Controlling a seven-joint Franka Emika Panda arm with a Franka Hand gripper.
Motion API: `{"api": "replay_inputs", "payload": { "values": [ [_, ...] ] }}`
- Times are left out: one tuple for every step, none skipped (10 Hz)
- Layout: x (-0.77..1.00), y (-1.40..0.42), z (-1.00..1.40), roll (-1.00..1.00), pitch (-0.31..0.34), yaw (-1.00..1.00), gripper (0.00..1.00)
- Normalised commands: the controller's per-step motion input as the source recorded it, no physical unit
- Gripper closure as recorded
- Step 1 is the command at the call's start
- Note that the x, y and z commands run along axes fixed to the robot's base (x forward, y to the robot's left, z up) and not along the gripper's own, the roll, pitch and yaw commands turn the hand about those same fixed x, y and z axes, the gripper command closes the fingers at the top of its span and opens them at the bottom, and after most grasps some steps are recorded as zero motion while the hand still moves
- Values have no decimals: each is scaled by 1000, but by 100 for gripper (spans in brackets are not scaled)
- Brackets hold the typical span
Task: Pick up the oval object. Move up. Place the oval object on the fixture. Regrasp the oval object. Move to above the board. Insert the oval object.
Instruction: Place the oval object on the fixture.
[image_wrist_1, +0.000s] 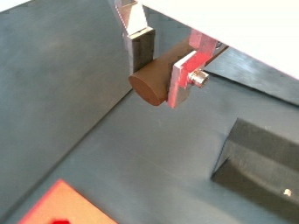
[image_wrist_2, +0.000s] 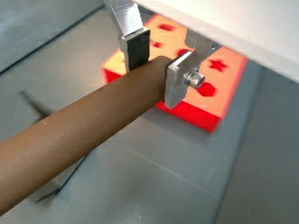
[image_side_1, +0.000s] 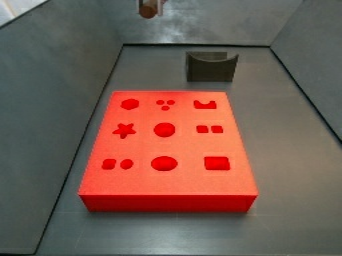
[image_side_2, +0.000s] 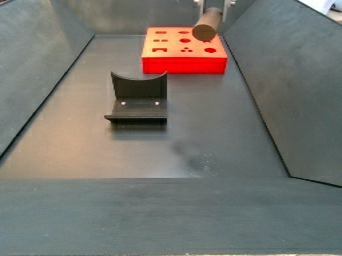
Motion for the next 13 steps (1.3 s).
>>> {"api": "replay_inputs", "payload": {
  "values": [
    [1000,-4,-24,270,99,958,100],
    [1000,-9,-20,237,103,625,100],
    [1000,-9,-18,214,102,480,100],
    [1000,-11,-17,170,95,272,100],
    [1000,-12,-20,153,94,206,100],
    [1000,-13,-16,139,106,103,100],
    [1000,214,33,-1000,8,-30,100],
    [1000,225,34,-1000,13,-38,100],
    [1000,215,28,-1000,17,-44,100],
    [1000,168,20,-1000,26,-47,100],
    [1000,154,21,-1000,34,-48,100],
    [1000,136,23,-1000,51,-51,100],
    [1000,120,16,-1000,60,-54,100]
  ]
}}
